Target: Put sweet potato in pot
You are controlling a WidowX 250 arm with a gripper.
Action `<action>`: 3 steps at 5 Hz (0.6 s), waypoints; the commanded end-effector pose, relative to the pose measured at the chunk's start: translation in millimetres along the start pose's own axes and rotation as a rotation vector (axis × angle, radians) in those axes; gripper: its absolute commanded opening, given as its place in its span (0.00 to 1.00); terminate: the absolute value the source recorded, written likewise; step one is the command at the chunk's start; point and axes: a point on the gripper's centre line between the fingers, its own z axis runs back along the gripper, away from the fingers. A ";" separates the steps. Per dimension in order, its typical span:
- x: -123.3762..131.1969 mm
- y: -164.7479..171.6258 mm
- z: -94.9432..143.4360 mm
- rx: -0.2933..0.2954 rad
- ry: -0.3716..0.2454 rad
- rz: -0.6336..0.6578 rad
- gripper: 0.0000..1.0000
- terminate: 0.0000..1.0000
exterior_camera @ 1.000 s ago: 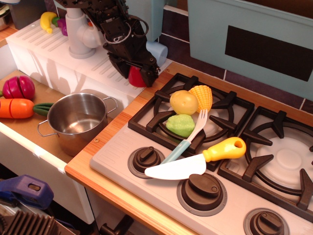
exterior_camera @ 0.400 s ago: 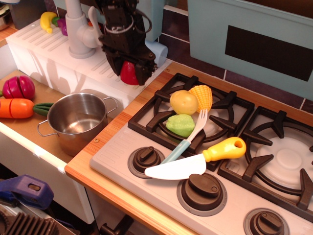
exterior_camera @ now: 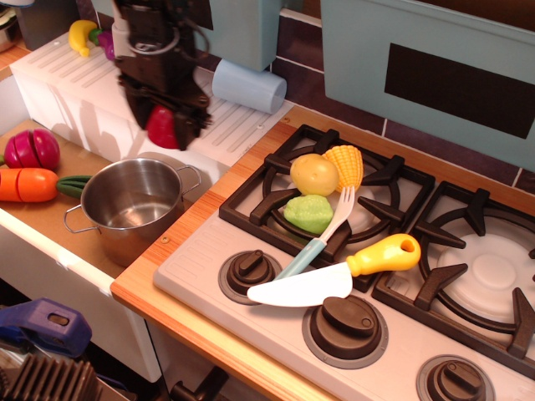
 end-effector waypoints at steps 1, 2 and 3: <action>-2.8 26.1 11.8 0.050 0.001 0.013 0.00 0.00; -9.4 24.7 9.0 0.013 -0.013 0.000 0.00 0.00; -11.6 17.4 10.1 0.011 -0.013 -0.002 1.00 0.00</action>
